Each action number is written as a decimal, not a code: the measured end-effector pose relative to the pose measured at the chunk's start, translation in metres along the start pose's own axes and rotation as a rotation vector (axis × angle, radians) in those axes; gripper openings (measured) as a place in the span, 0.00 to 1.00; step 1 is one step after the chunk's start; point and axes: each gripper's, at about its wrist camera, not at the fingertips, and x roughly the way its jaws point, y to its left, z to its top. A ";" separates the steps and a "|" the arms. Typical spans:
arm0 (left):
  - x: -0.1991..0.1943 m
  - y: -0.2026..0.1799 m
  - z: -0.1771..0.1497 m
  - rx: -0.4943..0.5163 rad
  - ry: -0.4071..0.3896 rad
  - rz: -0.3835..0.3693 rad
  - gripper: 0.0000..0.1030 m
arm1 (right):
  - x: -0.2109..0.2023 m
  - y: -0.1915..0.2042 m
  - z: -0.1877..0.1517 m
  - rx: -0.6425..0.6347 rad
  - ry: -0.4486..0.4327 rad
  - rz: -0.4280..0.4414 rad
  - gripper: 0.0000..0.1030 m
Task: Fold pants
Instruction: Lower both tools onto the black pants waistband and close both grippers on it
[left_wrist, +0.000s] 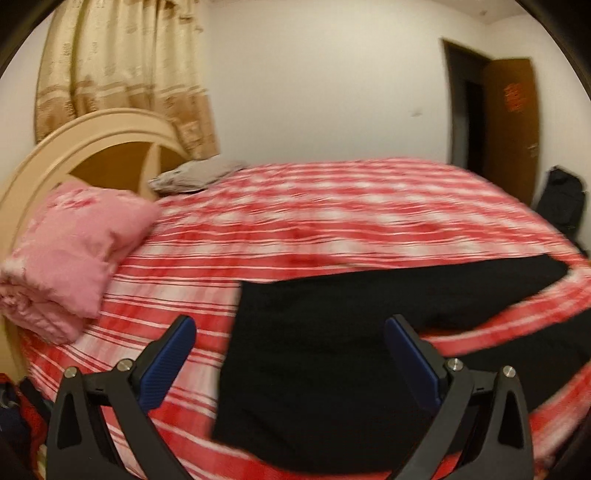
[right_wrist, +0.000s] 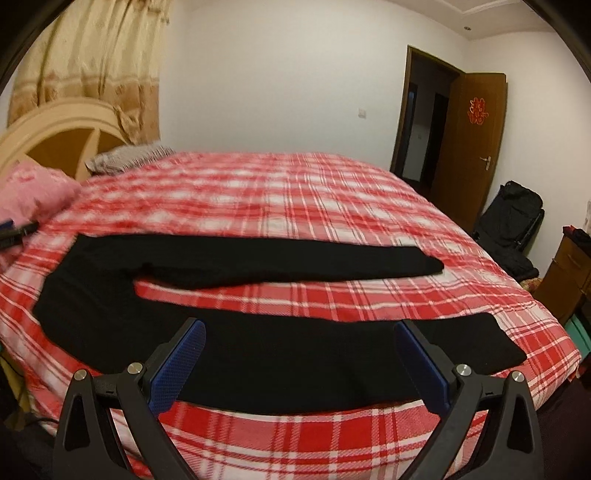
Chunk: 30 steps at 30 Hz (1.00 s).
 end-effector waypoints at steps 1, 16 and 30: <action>0.014 0.008 0.002 -0.001 0.015 0.023 1.00 | 0.007 -0.003 0.001 0.007 0.014 -0.001 0.99; 0.178 0.057 0.012 -0.062 0.224 0.012 0.65 | 0.081 -0.059 0.060 -0.003 0.082 -0.035 0.84; 0.242 0.055 0.011 -0.077 0.349 -0.123 0.43 | 0.185 -0.150 0.098 0.218 0.255 -0.059 0.70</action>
